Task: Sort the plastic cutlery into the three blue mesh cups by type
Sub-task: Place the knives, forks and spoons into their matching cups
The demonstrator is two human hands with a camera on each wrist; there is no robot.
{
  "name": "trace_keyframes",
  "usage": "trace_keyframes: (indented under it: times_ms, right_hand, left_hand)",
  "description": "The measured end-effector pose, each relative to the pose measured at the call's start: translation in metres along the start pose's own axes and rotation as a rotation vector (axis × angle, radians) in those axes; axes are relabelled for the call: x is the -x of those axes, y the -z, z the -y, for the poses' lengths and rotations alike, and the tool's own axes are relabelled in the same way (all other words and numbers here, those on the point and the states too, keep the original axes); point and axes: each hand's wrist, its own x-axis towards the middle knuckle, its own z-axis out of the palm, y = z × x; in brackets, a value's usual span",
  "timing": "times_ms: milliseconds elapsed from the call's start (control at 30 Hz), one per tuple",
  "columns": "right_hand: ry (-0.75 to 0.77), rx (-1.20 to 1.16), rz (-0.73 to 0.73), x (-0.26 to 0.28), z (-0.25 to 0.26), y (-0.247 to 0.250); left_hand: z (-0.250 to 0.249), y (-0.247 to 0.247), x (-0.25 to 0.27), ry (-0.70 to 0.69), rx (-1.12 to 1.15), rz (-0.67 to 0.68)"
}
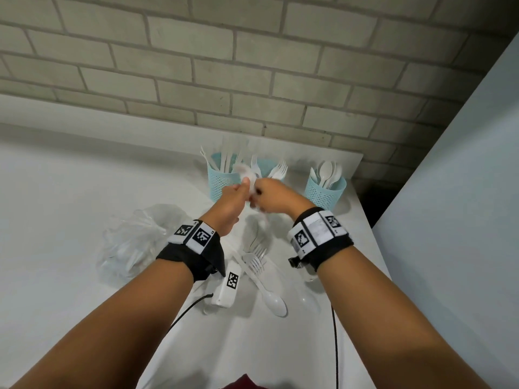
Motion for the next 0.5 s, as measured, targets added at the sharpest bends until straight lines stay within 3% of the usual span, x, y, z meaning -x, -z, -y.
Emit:
trace_keyframes:
  times_ms: [133,200,267,433,500]
  right_hand:
    - [-0.032,-0.514,-0.576,-0.009,-0.008,0.033]
    - [-0.053,-0.648,-0.752,-0.015,-0.014,0.039]
    - [-0.098,-0.69,-0.768,-0.023,-0.02,0.037]
    - [-0.226,-0.71,-0.524,-0.045,-0.034,0.017]
    - [-0.245,-0.704,-0.498,-0.049,-0.037,0.014]
  left_hand:
    - [-0.003,0.01,0.007,-0.02,-0.114,-0.006]
    - [-0.002,0.011,0.009,-0.01,-0.177,-0.016]
    - [0.002,0.012,0.009,0.016,-0.25,-0.009]
    - [0.012,0.012,0.007,0.055,-0.471,0.07]
    - [0.015,0.014,0.007,0.052,-0.549,0.084]
